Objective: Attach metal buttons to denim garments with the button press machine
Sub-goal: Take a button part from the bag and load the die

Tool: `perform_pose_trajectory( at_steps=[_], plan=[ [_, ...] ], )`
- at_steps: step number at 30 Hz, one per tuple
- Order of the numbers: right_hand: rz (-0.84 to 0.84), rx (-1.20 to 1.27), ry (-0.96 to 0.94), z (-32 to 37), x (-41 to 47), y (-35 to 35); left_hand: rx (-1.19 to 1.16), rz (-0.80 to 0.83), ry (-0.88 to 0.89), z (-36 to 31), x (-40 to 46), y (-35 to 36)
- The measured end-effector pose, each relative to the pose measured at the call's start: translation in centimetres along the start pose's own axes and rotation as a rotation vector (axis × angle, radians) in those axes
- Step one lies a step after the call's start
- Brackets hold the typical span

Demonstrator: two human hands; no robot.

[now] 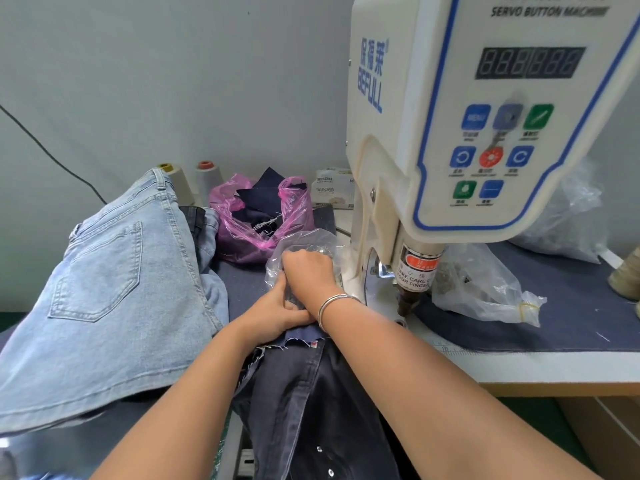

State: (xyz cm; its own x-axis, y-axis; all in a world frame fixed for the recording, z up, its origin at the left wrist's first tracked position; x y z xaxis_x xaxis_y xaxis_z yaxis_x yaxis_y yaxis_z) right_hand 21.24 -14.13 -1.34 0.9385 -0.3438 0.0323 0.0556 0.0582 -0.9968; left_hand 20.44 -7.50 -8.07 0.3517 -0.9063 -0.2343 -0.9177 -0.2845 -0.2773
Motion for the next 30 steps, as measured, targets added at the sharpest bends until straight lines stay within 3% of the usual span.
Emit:
perform_pose_trajectory(
  at_steps=[12,23,27,30],
  plan=[
    [0.092,0.183,0.159,-1.6,0.7,0.5,-0.04,-0.001,0.065,-0.7,0.1,0.3],
    [0.041,0.247,0.12,-1.8,0.1,0.0,-0.049,0.024,0.063,-0.9,-0.1,0.4],
    [-0.014,0.55,0.142,-2.8,-0.5,0.2,-0.009,-0.004,-0.026,-0.1,-0.1,0.0],
    [0.039,0.78,0.115,-3.4,-0.9,1.2,0.038,-0.029,-0.058,0.2,0.0,-0.3]
  ],
)
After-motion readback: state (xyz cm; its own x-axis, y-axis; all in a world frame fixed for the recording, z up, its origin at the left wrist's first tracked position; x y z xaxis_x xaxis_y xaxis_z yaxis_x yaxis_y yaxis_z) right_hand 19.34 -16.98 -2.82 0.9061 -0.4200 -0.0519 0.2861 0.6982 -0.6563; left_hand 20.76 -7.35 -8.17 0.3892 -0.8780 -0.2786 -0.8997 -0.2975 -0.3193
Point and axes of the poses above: each hand's wrist, its own x-axis towards the middle knuckle, its own y-axis out of the palm, z = x × y, the point moved 9 cm from there along x, towards the middle knuckle, and after that the axes turned 11 degrees about z, right-handed, at the moved point
